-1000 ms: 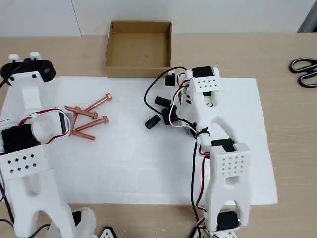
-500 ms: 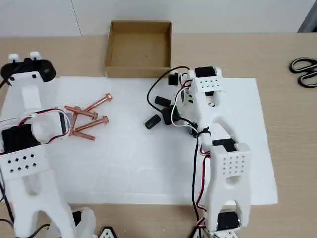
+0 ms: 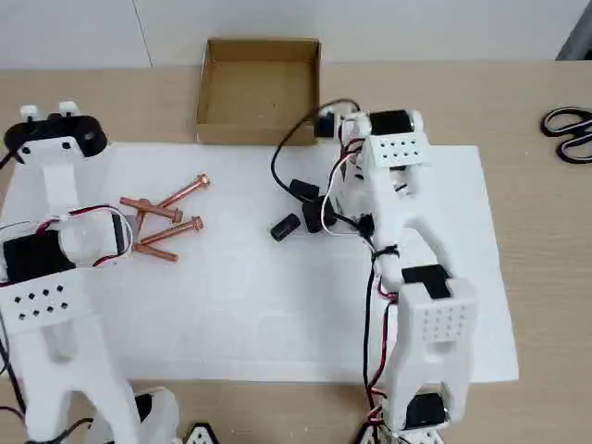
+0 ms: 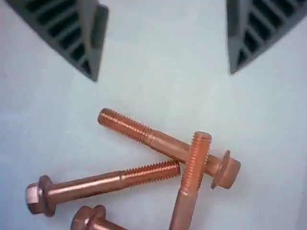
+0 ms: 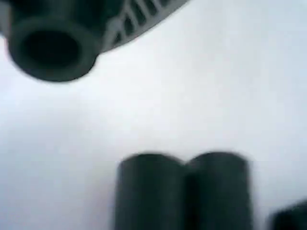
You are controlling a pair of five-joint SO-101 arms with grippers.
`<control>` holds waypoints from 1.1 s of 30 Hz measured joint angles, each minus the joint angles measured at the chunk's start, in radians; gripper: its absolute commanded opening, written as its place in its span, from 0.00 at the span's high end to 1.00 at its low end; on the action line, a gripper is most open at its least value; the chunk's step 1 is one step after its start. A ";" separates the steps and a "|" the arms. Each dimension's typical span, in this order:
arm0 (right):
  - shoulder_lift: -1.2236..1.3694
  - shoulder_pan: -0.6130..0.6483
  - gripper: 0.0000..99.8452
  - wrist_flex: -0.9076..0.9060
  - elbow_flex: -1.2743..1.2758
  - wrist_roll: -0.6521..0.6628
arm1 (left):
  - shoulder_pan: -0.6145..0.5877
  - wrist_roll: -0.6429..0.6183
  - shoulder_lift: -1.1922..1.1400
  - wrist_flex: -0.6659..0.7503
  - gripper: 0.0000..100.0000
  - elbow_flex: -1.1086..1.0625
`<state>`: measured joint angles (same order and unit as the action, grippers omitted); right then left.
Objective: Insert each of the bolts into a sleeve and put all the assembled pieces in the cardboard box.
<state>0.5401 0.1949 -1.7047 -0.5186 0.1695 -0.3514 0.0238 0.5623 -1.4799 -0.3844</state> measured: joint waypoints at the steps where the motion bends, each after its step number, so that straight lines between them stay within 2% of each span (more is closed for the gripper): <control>1: -0.011 0.000 1.00 0.000 0.000 0.000 | 0.000 0.000 -0.023 -0.002 0.83 0.000; 6: -0.017 0.000 1.00 0.000 0.000 0.000 | 0.000 0.002 -0.219 -0.051 0.83 0.103; 8: -0.017 0.000 1.00 0.000 0.005 0.000 | 0.000 0.044 -0.330 -0.083 0.83 0.183; 18: -0.017 0.000 1.00 0.000 0.011 0.000 | 0.038 0.496 -0.806 -0.126 0.83 0.482; 27: -0.017 0.000 1.00 0.000 0.011 0.000 | 0.236 0.535 -1.073 -0.127 0.83 0.684; 33: -0.017 0.000 1.00 0.000 0.011 0.000 | 0.259 0.540 -1.235 -0.129 0.83 0.841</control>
<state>0.5232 0.1949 -1.7047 -0.5079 0.1695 -0.0921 0.5639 -0.6728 -1.6088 0.4565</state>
